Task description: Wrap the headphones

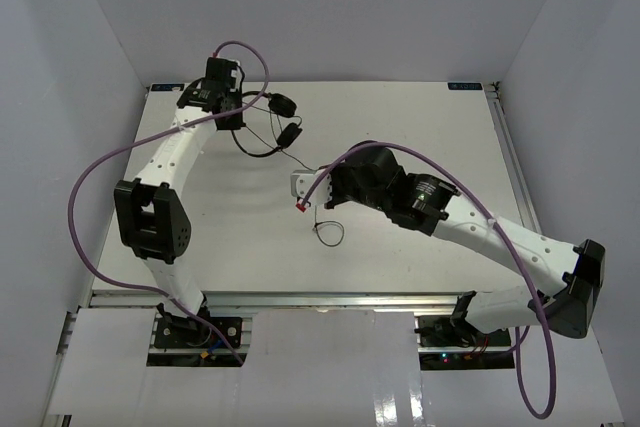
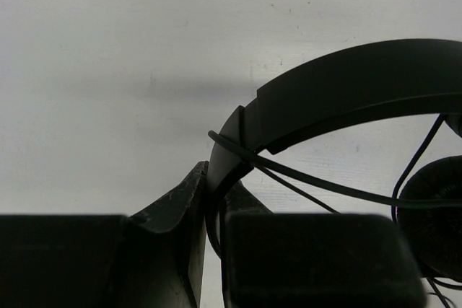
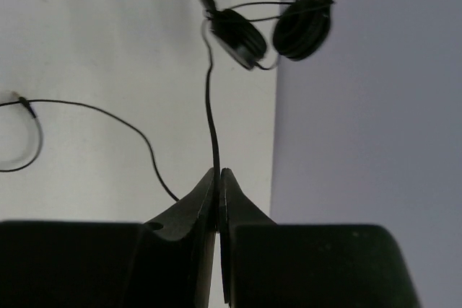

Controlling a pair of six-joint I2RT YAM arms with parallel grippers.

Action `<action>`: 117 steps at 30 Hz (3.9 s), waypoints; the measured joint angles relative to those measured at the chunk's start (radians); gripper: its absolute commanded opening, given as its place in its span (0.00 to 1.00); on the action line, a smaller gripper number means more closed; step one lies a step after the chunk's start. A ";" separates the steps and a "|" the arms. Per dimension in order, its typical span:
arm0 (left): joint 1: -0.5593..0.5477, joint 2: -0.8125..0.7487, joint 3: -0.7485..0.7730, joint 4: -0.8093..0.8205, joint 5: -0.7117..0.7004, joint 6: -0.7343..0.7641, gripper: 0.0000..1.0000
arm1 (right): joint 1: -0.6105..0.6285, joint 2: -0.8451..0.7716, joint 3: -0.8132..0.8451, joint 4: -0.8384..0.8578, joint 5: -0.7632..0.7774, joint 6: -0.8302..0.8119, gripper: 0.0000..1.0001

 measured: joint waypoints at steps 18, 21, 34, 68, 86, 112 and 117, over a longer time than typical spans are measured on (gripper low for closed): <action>-0.146 -0.291 -0.355 0.049 0.286 0.082 0.00 | -0.144 0.148 0.011 0.366 0.001 -0.079 0.08; -0.167 -0.343 -0.373 0.059 0.334 0.090 0.00 | -0.176 0.179 0.016 0.381 -0.058 -0.036 0.08; -0.181 -0.365 -0.478 0.055 0.424 0.105 0.00 | -0.321 0.260 0.127 0.405 -0.240 0.122 0.08; -0.207 -0.451 -0.162 0.015 0.542 -0.082 0.00 | -0.438 0.625 -0.027 1.099 -1.222 1.303 0.17; -0.194 -0.358 0.204 -0.073 0.378 -0.142 0.00 | -0.345 0.699 -0.306 1.679 -1.313 1.837 0.28; 0.017 -0.371 0.172 0.039 0.226 -0.229 0.00 | -0.348 0.590 -0.489 1.662 -1.359 1.768 0.08; 0.050 -0.405 0.100 0.089 0.154 -0.229 0.00 | -0.354 0.511 -0.495 1.453 -1.330 1.587 0.08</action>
